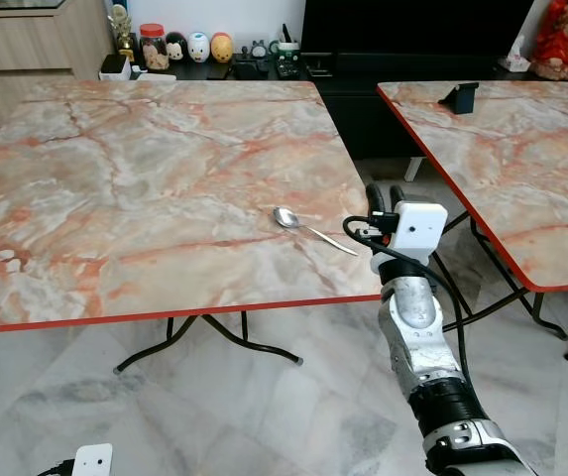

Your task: Setting the table

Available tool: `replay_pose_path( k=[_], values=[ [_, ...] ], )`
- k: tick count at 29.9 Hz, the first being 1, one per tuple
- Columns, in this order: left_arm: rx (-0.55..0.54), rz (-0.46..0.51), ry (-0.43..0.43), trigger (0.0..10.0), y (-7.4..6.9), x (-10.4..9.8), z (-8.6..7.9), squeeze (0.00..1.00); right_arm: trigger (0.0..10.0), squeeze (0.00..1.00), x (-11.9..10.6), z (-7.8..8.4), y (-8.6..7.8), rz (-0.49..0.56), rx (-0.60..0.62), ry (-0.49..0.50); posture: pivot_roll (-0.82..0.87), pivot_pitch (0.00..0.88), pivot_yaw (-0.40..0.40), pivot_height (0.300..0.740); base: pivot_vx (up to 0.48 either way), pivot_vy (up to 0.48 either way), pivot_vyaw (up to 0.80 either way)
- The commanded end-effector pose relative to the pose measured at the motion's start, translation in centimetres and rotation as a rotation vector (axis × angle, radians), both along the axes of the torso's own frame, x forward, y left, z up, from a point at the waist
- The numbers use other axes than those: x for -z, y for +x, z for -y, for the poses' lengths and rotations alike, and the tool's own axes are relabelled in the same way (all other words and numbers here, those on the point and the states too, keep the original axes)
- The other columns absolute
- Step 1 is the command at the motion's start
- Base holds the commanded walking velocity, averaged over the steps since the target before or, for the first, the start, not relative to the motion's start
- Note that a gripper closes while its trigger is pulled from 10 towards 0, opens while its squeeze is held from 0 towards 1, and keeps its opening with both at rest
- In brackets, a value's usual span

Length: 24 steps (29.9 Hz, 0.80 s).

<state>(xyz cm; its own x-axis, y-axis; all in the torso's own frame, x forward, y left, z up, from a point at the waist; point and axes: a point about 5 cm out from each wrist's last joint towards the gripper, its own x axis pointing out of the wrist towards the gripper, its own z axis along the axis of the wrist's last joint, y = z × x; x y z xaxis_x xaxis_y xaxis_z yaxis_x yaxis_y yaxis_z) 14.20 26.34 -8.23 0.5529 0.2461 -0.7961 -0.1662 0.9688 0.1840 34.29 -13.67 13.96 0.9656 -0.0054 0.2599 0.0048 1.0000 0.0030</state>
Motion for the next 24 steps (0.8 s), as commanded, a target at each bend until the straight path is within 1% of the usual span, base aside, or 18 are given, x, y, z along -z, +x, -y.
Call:
replay_pose_path(
  k=[1,4,5,12,17,24],
  values=[
    [0.008,-0.029,-0.012,10.0,-0.5,0.3,0.2,0.00,10.0,0.00,-0.4,-0.4,0.0,0.022,-0.019,-0.016,0.00,0.000,-0.047,0.740,0.289,0.000,0.80],
    [0.010,-0.030,-0.012,10.0,-0.5,0.3,0.2,0.00,10.0,0.00,-0.4,-0.5,0.0,0.019,-0.021,-0.008,0.00,0.000,-0.047,0.740,0.299,0.000,0.79],
    [0.012,-0.031,-0.012,10.0,-0.5,0.3,0.2,0.00,10.0,0.00,-0.3,-0.5,0.0,0.013,-0.018,0.009,0.00,0.000,-0.047,0.740,0.307,0.000,0.00],
    [0.016,-0.033,-0.010,10.0,-0.6,0.3,0.3,0.00,10.0,0.00,-0.2,-0.8,0.1,0.012,-0.034,0.002,0.00,0.000,-0.048,0.740,0.320,0.000,0.00],
    [0.024,-0.034,-0.008,10.0,-0.5,0.3,0.3,0.00,10.0,0.00,-0.2,-0.4,0.1,0.011,-0.026,0.000,0.00,0.000,-0.047,0.740,0.322,0.000,0.00],
    [0.034,-0.034,-0.006,10.0,-0.4,0.3,0.3,0.00,10.0,0.00,0.5,0.7,-0.1,-0.024,-0.017,-0.020,-0.01,0.000,-0.046,0.740,0.000,0.000,0.00]
  ],
)
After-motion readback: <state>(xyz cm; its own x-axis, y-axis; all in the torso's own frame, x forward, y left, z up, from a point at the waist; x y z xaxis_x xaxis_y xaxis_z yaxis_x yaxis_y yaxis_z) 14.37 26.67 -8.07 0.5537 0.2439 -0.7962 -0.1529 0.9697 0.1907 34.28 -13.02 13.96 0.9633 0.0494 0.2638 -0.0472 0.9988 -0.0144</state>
